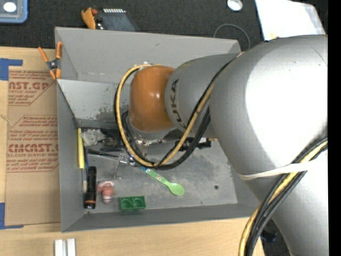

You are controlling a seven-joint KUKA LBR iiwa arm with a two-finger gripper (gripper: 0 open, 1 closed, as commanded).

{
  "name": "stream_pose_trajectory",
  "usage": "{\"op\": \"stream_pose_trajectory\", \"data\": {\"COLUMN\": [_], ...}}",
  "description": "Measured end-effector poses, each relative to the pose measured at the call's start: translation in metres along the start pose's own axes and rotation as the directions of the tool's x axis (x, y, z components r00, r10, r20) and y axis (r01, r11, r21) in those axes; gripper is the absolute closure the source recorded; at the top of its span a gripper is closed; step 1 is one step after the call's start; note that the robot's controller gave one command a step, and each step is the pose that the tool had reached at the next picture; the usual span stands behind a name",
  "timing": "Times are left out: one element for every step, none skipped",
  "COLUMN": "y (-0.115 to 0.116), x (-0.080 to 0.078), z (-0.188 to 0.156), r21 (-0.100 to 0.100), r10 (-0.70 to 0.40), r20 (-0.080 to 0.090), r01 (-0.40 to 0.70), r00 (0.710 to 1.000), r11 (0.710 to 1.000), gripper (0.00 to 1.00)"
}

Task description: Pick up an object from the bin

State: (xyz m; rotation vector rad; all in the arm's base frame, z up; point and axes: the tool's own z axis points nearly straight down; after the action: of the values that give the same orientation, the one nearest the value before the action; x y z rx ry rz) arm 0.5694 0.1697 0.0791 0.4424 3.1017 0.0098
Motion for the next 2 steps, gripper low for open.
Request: {"op": "stream_pose_trajectory", "data": {"y": [-0.0390,-0.0390], "x": [0.0101,0.0101], "z": [0.0083,0.0083], "r21": [0.003,0.003], "r10": [0.023,0.023], "r20": [-0.002,-0.002], "r01": [-0.023,-0.023], "r00": [1.000,1.000], "r11": [1.000,1.000], "gripper": [1.00,1.00]}}
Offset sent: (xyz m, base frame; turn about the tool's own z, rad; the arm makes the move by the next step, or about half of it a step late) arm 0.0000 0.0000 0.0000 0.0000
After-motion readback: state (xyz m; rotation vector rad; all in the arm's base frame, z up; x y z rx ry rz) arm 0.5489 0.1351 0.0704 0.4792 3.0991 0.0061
